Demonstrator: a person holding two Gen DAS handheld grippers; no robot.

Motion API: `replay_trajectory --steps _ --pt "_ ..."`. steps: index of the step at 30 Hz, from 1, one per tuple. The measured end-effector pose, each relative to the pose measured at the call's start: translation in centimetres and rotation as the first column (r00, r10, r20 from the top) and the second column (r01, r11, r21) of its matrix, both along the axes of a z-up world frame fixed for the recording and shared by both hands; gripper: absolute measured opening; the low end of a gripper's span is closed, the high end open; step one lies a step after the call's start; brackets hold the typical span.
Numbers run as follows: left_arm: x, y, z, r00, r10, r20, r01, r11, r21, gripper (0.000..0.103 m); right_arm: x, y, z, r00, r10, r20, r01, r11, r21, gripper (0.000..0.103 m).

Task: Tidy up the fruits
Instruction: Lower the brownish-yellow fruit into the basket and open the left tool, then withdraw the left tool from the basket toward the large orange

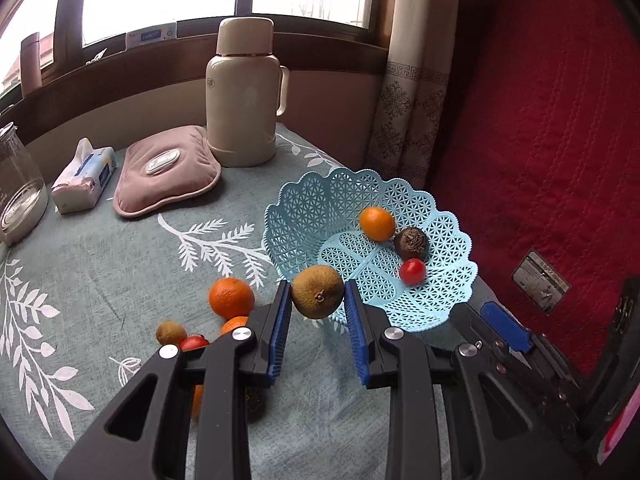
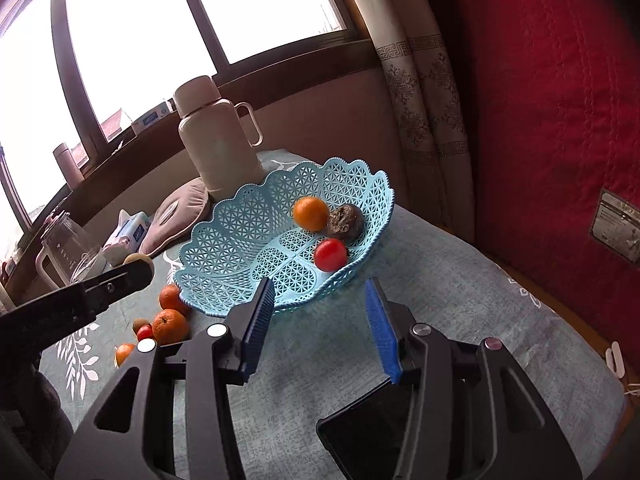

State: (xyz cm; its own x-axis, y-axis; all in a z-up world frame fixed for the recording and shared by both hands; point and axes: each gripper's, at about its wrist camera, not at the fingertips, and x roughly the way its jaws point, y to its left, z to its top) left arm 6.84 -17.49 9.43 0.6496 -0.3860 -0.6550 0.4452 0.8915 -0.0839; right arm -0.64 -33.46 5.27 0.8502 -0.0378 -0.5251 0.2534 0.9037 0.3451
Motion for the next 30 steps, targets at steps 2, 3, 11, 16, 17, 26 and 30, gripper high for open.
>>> replay_trajectory --steps 2,3,11,16,17,26,30 --pt "0.5 -0.8 -0.1 1.0 -0.013 -0.008 0.013 1.0 -0.002 0.027 -0.2 0.3 0.1 1.0 0.0 0.015 0.0 1.0 -0.014 0.05" --pt "0.7 -1.2 -0.2 1.0 -0.02 -0.011 0.02 1.0 -0.001 0.027 -0.3 0.4 0.2 1.0 0.0 0.018 0.001 1.0 -0.02 0.051" --pt "2.1 -3.2 -1.2 0.995 -0.079 -0.054 0.079 0.997 -0.01 0.027 -0.7 0.3 -0.1 1.0 -0.011 0.027 0.011 1.0 0.001 0.055" --pt "2.3 -3.0 -1.0 0.998 -0.055 -0.034 0.054 0.998 -0.033 0.081 -0.6 0.4 -0.1 1.0 -0.015 0.024 0.015 1.0 -0.003 0.055" --pt "2.3 -2.7 -0.8 0.999 -0.042 -0.025 0.042 0.998 -0.038 0.082 -0.5 0.4 -0.1 1.0 -0.016 0.024 0.016 1.0 -0.003 0.055" --pt "2.6 0.1 -0.3 0.999 0.026 -0.033 -0.028 0.997 -0.07 0.086 -0.4 0.5 -0.2 1.0 -0.026 0.014 0.026 1.0 -0.012 0.055" --pt "2.4 1.7 0.3 0.998 0.058 -0.022 -0.06 0.995 -0.08 0.09 -0.5 0.5 -0.2 0.999 -0.036 0.013 0.036 0.999 -0.011 0.055"
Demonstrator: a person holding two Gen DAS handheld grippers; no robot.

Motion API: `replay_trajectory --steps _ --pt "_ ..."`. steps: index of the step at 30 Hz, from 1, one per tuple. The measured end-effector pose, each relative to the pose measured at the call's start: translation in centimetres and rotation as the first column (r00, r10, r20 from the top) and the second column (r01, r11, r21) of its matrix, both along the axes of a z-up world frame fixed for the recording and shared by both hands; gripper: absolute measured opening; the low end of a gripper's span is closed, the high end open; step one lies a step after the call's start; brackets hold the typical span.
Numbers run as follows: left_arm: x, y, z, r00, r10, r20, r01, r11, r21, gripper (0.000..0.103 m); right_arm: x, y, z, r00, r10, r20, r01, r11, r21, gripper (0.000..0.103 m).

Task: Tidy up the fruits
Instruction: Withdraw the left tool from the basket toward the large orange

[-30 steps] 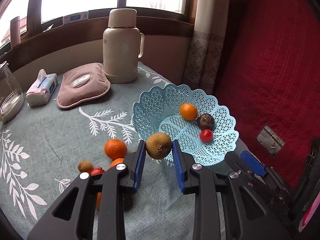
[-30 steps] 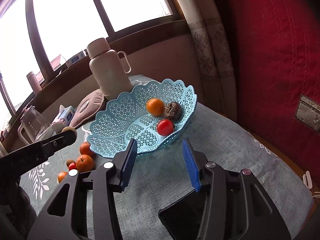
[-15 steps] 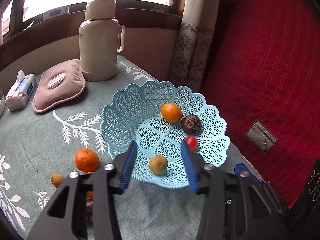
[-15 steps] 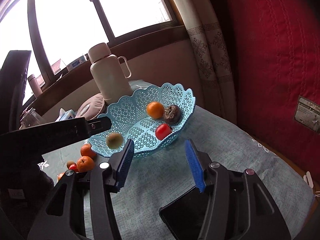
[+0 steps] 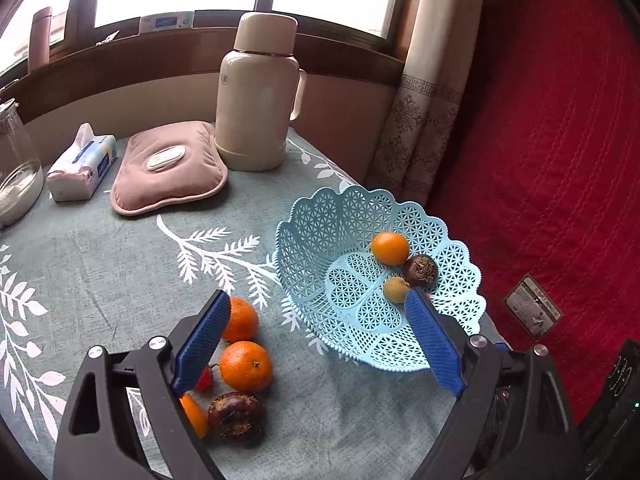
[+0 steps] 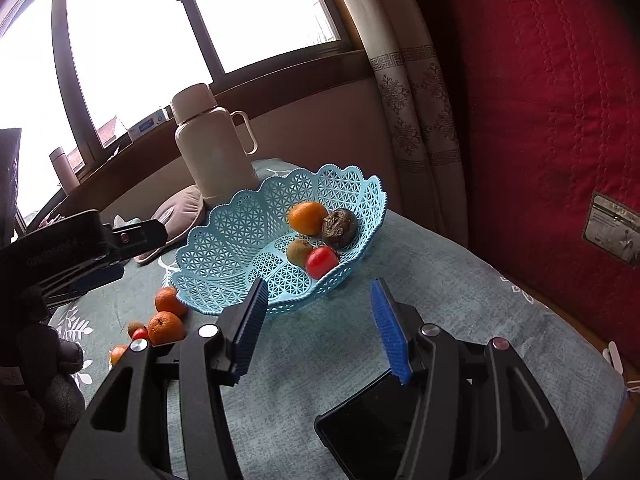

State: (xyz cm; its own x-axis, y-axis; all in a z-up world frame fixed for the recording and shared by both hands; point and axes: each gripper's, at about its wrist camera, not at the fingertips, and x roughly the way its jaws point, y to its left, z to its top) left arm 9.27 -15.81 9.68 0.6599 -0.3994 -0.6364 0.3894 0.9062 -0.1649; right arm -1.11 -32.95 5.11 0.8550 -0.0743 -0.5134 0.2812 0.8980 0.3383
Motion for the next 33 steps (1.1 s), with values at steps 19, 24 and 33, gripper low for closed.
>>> replay_trajectory --steps 19,24,33 --pt "-0.8 10.2 -0.1 0.98 0.2 -0.014 -0.201 0.978 -0.051 0.091 -0.3 0.5 -0.3 0.998 -0.015 -0.054 0.015 1.0 0.0 0.056" --pt "-0.9 11.2 -0.8 0.976 0.213 -0.036 -0.215 0.975 -0.057 0.091 -0.3 1.3 -0.3 0.998 0.007 -0.07 -0.007 1.0 0.008 0.056" --pt "0.8 11.6 -2.7 0.973 0.211 -0.093 -0.214 0.976 -0.026 0.091 -0.5 3.2 -0.5 0.994 0.058 -0.089 -0.057 0.998 0.019 0.056"
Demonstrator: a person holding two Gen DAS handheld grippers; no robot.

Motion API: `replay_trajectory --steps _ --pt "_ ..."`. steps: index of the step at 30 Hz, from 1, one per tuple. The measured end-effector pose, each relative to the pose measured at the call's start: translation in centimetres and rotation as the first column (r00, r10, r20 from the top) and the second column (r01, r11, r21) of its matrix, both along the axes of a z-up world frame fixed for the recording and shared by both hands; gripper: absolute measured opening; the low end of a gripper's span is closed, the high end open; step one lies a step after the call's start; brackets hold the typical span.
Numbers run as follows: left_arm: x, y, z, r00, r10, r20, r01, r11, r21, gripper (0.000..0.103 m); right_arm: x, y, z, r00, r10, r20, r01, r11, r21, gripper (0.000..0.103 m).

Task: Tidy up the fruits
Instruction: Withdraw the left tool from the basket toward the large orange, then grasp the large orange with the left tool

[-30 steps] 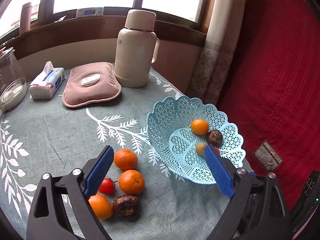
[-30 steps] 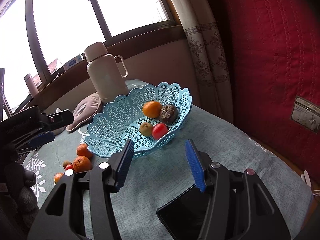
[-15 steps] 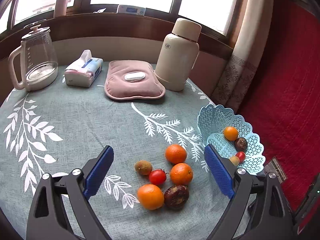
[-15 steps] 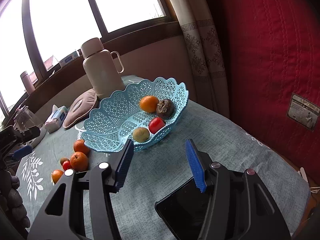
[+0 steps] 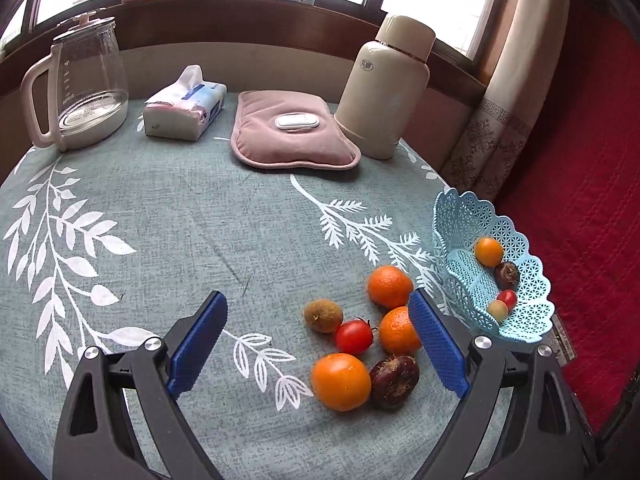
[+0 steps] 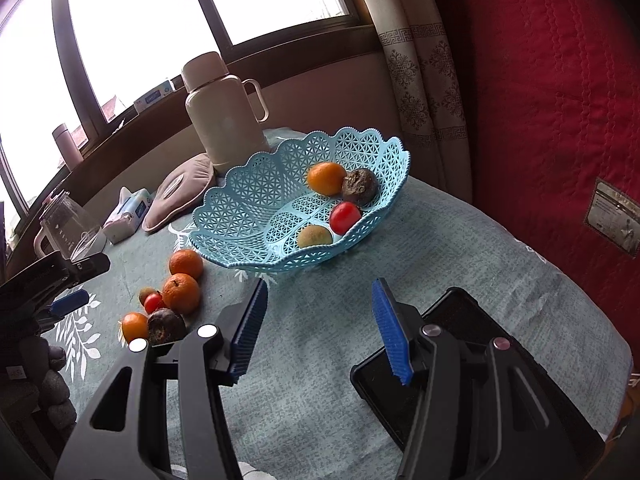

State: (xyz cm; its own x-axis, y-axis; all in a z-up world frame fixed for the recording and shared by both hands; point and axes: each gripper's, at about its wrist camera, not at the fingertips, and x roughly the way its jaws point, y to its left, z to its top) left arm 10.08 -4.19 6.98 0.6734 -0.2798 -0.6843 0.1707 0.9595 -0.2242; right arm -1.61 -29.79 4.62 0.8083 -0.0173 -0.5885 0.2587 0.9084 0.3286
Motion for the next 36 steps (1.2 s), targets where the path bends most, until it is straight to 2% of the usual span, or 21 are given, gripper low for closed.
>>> replay_trajectory --steps 10,15,22,24,27,30,33,36 --pt "2.8 -3.2 -2.1 0.994 -0.089 -0.06 0.093 0.994 0.063 0.091 0.1 0.4 -0.3 1.0 0.021 -0.008 -0.02 1.0 0.013 0.056" --pt "3.7 -5.6 -2.4 0.987 -0.148 -0.064 0.153 0.984 0.093 0.09 0.4 0.2 -0.5 0.999 0.029 -0.013 -0.029 0.999 0.029 0.056" --pt "4.9 -8.4 -3.7 0.971 -0.217 -0.099 0.229 0.963 0.14 0.059 0.4 0.0 -0.7 0.999 0.042 -0.014 -0.041 0.998 0.045 0.056" --pt "5.3 -8.7 -4.0 0.97 -0.22 -0.108 0.234 0.962 0.143 0.057 0.5 0.0 -0.7 0.999 0.044 -0.016 -0.044 0.998 0.048 0.056" --pt "5.7 -8.9 -4.5 0.966 -0.226 -0.128 0.244 0.959 0.145 0.047 0.5 0.0 -0.8 0.999 0.048 -0.019 -0.047 0.998 0.049 0.056" --pt "5.8 -9.1 -4.8 0.961 -0.244 -0.131 0.26 0.957 0.129 0.04 0.7 0.1 -0.8 0.998 0.053 -0.025 -0.052 0.998 0.044 0.056" --pt "5.6 -9.1 -4.8 0.964 -0.24 -0.118 0.254 0.959 0.125 0.04 0.8 0.3 -0.8 0.998 0.059 -0.031 -0.058 0.998 0.037 0.056" --pt "5.5 -8.2 -4.8 0.966 -0.232 -0.118 0.242 0.967 0.08 0.04 0.9 0.4 -0.9 0.997 0.063 -0.036 -0.061 0.998 0.033 0.056"
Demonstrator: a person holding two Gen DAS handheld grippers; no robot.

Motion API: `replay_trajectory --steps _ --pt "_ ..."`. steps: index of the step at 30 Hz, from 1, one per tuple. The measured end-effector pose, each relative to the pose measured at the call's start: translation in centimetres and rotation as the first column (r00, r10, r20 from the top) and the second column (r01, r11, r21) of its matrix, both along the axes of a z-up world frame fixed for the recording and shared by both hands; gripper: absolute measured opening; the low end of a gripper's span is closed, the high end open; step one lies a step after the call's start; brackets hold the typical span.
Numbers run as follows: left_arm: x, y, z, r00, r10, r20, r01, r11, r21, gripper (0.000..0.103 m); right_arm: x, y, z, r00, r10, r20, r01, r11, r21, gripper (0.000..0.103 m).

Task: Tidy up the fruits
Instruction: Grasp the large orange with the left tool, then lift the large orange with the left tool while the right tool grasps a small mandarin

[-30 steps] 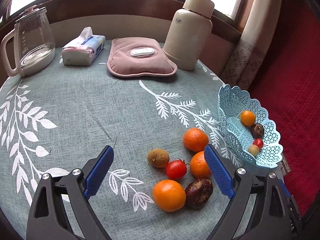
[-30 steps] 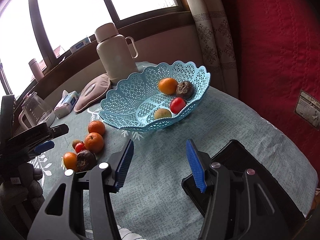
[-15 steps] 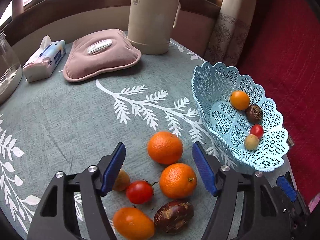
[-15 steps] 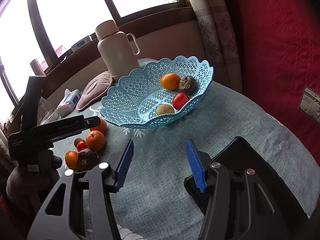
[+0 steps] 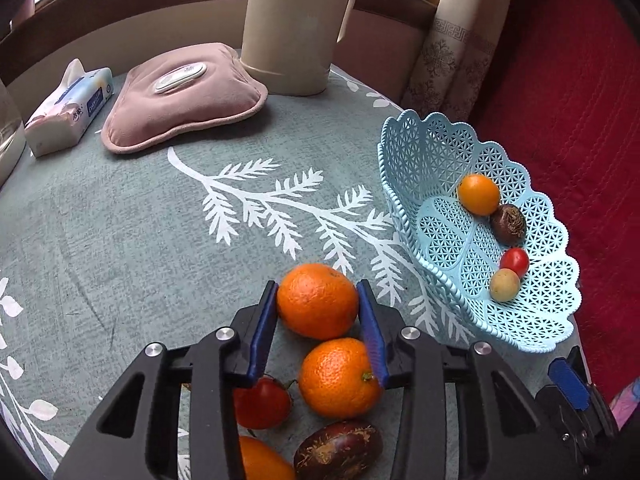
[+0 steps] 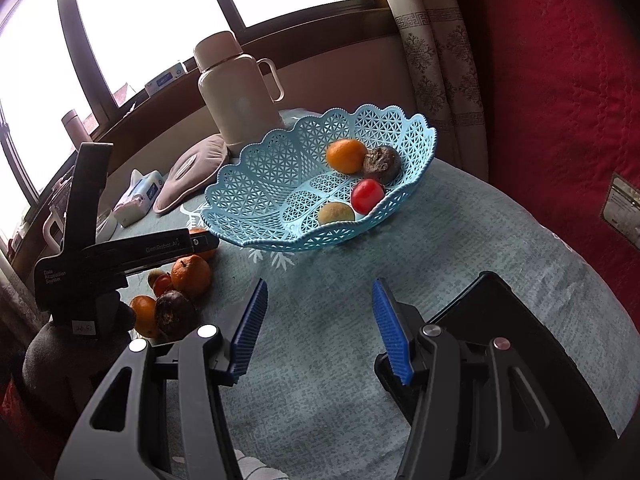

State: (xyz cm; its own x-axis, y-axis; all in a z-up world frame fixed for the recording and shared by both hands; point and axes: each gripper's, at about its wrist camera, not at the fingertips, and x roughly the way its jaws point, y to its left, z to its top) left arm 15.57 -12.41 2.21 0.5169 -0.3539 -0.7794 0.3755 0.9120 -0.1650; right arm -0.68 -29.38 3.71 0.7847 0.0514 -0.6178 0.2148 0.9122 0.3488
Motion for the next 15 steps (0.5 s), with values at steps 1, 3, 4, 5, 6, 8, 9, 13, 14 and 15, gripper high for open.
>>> replay_trajectory --steps 1,3,4,5,6,8,9,13,14,15 --pt "-0.1 0.4 0.0 1.0 0.008 -0.002 -0.008 1.0 -0.012 0.04 0.0 0.1 0.0 1.0 0.002 -0.002 -0.002 1.0 -0.003 0.056" --pt "-0.2 1.1 0.2 1.0 0.023 -0.002 -0.023 0.999 -0.036 0.04 0.1 0.2 0.0 1.0 0.004 -0.006 -0.005 1.0 -0.012 0.056" --pt "-0.3 1.6 0.2 1.0 0.031 -0.004 -0.031 0.998 -0.05 0.04 0.1 0.3 0.0 1.0 0.005 -0.008 -0.005 1.0 -0.016 0.056" --pt "-0.5 2.0 0.4 0.999 0.039 -0.004 -0.039 0.997 -0.065 0.04 0.2 0.4 0.0 1.0 0.005 -0.009 -0.006 1.0 -0.021 0.056" --pt "-0.6 2.5 0.5 0.999 0.047 -0.003 -0.047 0.996 -0.081 0.04 0.2 0.5 0.1 1.0 0.005 -0.011 -0.006 1.0 -0.026 0.056" --pt "-1.0 3.4 1.0 0.998 0.063 0.004 -0.062 0.992 -0.107 0.04 0.3 0.7 0.1 1.0 0.006 -0.014 -0.006 0.999 -0.038 0.056" --pt "-1.2 3.8 1.3 0.997 0.071 0.009 -0.07 0.99 -0.12 0.04 0.3 0.8 0.2 1.0 0.007 -0.016 -0.008 0.999 -0.045 0.056" --pt "-2.1 5.7 2.5 0.993 0.114 0.038 -0.106 0.981 -0.164 0.04 0.6 1.3 0.3 0.999 0.03 -0.022 -0.031 0.999 -0.035 0.056" --pt "-2.2 6.2 2.8 0.991 0.126 0.049 -0.116 0.979 -0.167 0.04 0.7 1.6 0.4 0.999 0.043 -0.025 -0.043 0.999 -0.025 0.056" --pt "-2.4 6.6 3.1 0.988 0.139 0.061 -0.127 0.977 -0.17 0.04 0.9 1.9 0.5 0.998 0.059 -0.027 -0.059 0.998 -0.013 0.056"
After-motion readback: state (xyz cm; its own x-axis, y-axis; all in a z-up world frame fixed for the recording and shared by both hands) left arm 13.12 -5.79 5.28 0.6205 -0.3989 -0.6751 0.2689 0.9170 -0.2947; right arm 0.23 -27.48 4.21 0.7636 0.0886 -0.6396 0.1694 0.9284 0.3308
